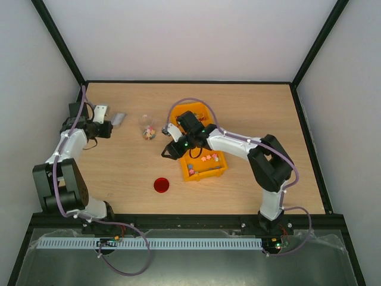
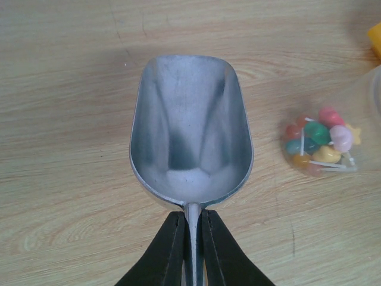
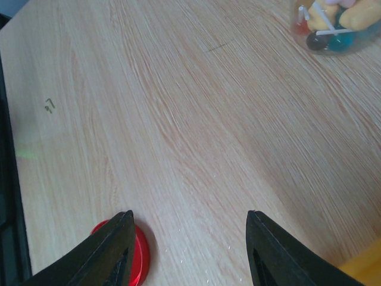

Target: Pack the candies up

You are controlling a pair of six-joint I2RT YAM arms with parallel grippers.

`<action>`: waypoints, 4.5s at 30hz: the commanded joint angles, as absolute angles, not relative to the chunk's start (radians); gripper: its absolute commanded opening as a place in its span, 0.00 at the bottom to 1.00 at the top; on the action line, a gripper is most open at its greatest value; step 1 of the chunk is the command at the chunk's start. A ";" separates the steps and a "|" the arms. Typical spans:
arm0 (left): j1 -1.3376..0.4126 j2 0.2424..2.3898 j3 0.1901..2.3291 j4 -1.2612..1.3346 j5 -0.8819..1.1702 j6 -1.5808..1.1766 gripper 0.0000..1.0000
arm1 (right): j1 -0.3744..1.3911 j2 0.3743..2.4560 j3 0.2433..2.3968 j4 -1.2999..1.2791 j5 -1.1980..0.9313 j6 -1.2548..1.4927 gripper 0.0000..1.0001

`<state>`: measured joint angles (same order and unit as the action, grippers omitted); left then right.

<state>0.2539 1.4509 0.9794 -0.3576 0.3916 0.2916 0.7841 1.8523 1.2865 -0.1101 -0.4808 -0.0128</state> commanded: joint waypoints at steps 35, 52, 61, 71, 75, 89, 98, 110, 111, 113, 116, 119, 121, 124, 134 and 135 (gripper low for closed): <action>0.261 1.622 0.940 -0.341 0.395 0.346 0.31 | 0.706 1.866 1.170 -0.187 -0.250 0.044 0.63; 0.249 1.754 1.225 -0.807 1.000 1.060 0.90 | 0.533 1.756 1.048 -0.207 -0.302 -0.106 0.64; 0.132 1.779 1.236 -0.684 0.908 1.115 0.95 | 0.528 1.670 1.029 -0.229 -0.370 -0.161 0.65; 0.056 1.790 1.200 -0.406 0.799 0.953 0.94 | 0.528 1.627 1.081 -0.264 -0.412 -0.109 0.66; 0.040 1.803 1.207 -0.375 0.798 0.940 0.93 | 0.527 1.625 1.087 -0.263 -0.414 -0.104 0.66; -0.041 1.804 1.217 -0.414 0.824 1.005 0.72 | 0.528 1.615 1.087 -0.267 -0.407 -0.117 0.66; -0.134 1.691 1.140 -0.478 0.866 1.029 0.66 | 0.527 1.604 1.084 -0.258 -0.399 -0.115 0.66; -0.401 1.500 0.949 -0.460 0.870 0.956 0.67 | 0.522 1.571 1.071 -0.242 -0.351 -0.117 0.68; -0.420 1.486 0.928 -0.438 0.862 0.940 0.67 | 0.519 1.568 1.070 -0.241 -0.349 -0.118 0.68; -0.452 1.466 0.899 -0.405 0.849 0.914 0.67 | 0.513 1.561 1.063 -0.242 -0.347 -0.118 0.68; -0.489 1.452 0.871 -0.375 0.820 0.886 0.67 | 0.504 1.549 1.053 -0.242 -0.345 -0.123 0.68; -0.508 1.450 0.856 -0.365 0.802 0.879 0.72 | 0.502 1.536 1.042 -0.244 -0.345 -0.132 0.68; -0.512 1.453 0.859 -0.365 0.794 0.870 0.81 | 0.502 1.525 1.037 -0.246 -0.345 -0.138 0.69; -0.509 1.447 0.868 -0.380 0.790 0.868 0.87 | 0.502 1.508 1.028 -0.250 -0.341 -0.144 0.75; -0.404 1.283 0.873 -0.579 0.818 0.948 0.99 | 0.502 1.410 0.988 -0.235 -0.348 -0.170 0.90; -0.382 1.262 0.873 -0.617 0.814 0.965 0.99 | 0.502 1.398 0.985 -0.230 -0.350 -0.176 0.91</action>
<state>-0.4538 1.3403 0.8680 -0.4675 0.7856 0.8928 0.5041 1.4631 1.0092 -0.2192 -0.3420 -0.1505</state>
